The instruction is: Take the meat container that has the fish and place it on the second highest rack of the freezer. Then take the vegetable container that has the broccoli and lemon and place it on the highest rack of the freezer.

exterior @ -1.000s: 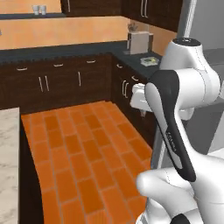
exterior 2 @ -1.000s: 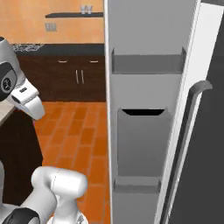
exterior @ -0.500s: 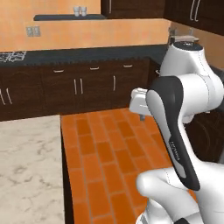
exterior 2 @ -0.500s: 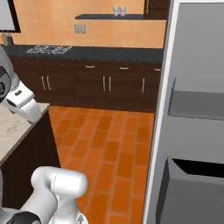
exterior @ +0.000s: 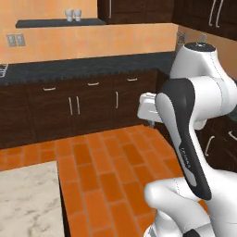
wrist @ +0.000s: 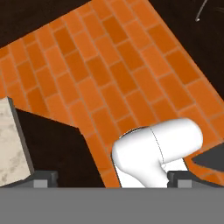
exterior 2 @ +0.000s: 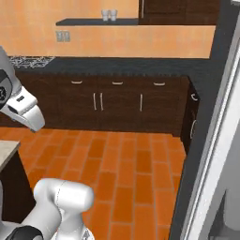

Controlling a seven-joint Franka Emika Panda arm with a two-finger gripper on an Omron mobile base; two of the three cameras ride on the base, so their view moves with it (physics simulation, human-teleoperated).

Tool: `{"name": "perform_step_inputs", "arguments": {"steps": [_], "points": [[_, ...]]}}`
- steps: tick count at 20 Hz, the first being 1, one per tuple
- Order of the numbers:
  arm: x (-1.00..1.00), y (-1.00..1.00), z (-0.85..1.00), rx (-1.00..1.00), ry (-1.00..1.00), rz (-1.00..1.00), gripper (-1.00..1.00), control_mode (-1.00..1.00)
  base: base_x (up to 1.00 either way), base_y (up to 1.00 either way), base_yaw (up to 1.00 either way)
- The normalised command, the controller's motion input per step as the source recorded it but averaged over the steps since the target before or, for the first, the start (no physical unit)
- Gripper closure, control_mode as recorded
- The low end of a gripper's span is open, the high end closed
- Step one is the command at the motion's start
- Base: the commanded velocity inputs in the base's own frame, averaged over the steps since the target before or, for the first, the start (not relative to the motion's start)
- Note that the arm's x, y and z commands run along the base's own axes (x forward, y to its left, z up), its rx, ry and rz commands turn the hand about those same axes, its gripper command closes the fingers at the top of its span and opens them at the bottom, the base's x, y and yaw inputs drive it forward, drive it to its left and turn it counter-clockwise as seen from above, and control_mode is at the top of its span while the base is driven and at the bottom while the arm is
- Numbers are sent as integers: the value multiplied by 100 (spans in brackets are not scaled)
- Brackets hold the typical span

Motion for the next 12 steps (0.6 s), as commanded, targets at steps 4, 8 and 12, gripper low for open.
{"name": "perform_step_inputs", "arguments": {"steps": [4, 8, 12], "points": [[0, 0, 0, 0, 0, 0, -100, 100, 100, 0, -26], [0, 0, 0, 0, 0, 0, -100, 100, 100, 0, -29], [0, 0, 0, 0, 0, 0, -100, 100, 100, 0, -36]]}}
